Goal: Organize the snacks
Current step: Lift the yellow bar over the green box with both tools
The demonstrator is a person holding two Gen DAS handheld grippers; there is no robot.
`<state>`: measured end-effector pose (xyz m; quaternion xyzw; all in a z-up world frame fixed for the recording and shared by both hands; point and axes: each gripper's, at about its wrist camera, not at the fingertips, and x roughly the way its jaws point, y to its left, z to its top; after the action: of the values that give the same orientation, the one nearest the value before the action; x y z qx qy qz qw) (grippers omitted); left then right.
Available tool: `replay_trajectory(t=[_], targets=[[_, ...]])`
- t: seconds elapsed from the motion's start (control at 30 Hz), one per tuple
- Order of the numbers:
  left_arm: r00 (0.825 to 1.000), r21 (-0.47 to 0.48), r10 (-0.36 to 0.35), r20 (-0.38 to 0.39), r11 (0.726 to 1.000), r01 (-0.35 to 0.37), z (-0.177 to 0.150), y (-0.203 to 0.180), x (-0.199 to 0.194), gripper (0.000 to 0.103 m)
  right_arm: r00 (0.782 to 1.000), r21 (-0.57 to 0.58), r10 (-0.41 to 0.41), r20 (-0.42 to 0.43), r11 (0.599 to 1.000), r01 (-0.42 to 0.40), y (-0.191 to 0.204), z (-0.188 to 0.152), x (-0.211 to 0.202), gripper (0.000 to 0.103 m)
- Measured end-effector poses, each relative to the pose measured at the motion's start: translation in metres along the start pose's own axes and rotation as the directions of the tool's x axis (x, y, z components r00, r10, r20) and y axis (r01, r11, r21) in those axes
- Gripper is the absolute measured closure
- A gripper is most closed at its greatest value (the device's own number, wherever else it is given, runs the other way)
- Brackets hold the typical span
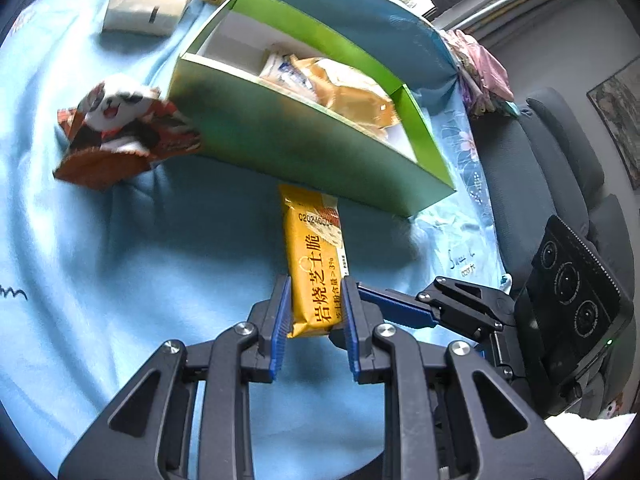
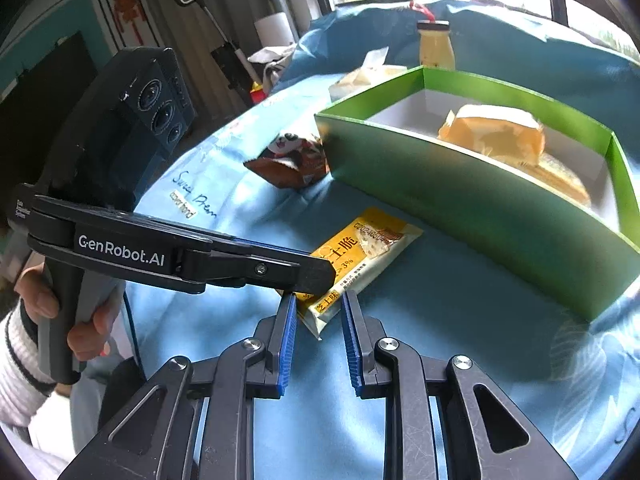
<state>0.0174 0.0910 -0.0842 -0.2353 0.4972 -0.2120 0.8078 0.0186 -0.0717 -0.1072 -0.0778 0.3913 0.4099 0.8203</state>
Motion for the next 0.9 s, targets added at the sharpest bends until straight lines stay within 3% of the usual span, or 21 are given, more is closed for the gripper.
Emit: replay_trajectory(t=[0.47, 0.9], targets=[[0.998, 0.098, 0.015, 0.069, 0.995, -0.022, 0.017, -0.052, -0.011, 0.081, 0.993, -0.008, -0.04, 0.113, 0.999, 0.041, -0.003, 0.01, -0.048, 0.078], [0.995, 0.154, 0.015, 0.099, 0.988, -0.03, 0.036, -0.078, -0.014, 0.081, 0.981, 0.002, -0.07, 0.179, 0.997, 0.071, -0.013, 0.022, -0.074, 0.078]])
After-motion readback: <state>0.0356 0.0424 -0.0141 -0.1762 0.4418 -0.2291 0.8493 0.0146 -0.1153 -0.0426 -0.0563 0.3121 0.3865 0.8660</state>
